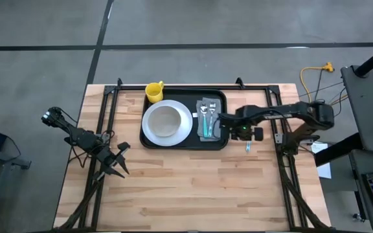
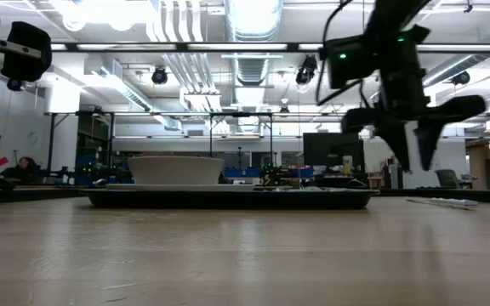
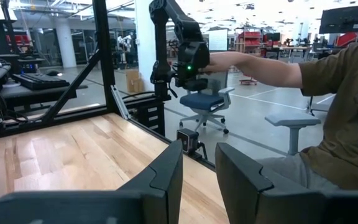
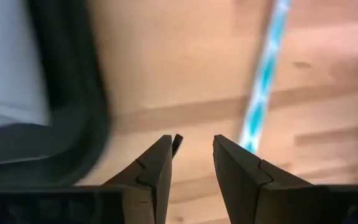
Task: Set up tray
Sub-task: Put the white table knife to the right of the white fork on top of the gray napkin on the black tray
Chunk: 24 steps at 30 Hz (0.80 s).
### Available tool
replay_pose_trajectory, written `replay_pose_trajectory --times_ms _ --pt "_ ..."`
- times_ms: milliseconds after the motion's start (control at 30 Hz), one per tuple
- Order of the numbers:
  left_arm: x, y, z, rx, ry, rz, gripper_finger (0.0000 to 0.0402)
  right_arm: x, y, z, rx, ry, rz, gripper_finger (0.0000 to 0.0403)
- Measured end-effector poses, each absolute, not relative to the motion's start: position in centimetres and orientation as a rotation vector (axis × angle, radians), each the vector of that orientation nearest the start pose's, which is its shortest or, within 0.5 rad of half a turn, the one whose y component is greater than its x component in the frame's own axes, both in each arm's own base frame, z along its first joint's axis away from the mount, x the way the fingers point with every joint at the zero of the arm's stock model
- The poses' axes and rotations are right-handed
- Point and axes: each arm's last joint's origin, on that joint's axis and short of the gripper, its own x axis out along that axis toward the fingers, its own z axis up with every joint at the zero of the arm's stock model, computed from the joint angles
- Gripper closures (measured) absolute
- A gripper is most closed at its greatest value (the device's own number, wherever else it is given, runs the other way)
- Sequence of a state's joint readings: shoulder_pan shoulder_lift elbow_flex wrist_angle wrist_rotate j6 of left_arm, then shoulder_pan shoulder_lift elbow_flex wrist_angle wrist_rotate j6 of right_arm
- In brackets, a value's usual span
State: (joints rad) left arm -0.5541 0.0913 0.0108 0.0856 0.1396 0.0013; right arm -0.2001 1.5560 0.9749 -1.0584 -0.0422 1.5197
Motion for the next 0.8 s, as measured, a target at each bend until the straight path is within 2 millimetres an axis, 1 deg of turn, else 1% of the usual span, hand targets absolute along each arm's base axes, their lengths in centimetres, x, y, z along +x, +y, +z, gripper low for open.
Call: replay_pose_trajectory --times_ms 100,233,333,533,800 --pt "8.5 -5.7 16.8 0.000 -0.005 -0.694 0.0324 22.7 -4.2 18.6 1.343 1.205 -1.364 0.0298" --pt "8.5 -5.7 16.8 0.000 -0.005 -0.694 0.0324 21.5 -3.7 18.3 1.363 1.177 -1.357 0.0298" --pt "8.5 -5.7 16.8 0.000 -0.005 -0.694 0.0324 21.1 -3.7 17.8 1.365 1.158 -1.335 0.0298" --pt "8.5 -5.7 16.8 0.000 -0.005 -0.694 0.0324 20.2 -3.7 16.7 1.341 1.171 -1.367 0.0298" --pt "8.5 -5.7 16.8 0.000 -0.005 -0.694 0.0324 19.7 -3.6 15.9 1.337 1.181 -1.376 0.0298"
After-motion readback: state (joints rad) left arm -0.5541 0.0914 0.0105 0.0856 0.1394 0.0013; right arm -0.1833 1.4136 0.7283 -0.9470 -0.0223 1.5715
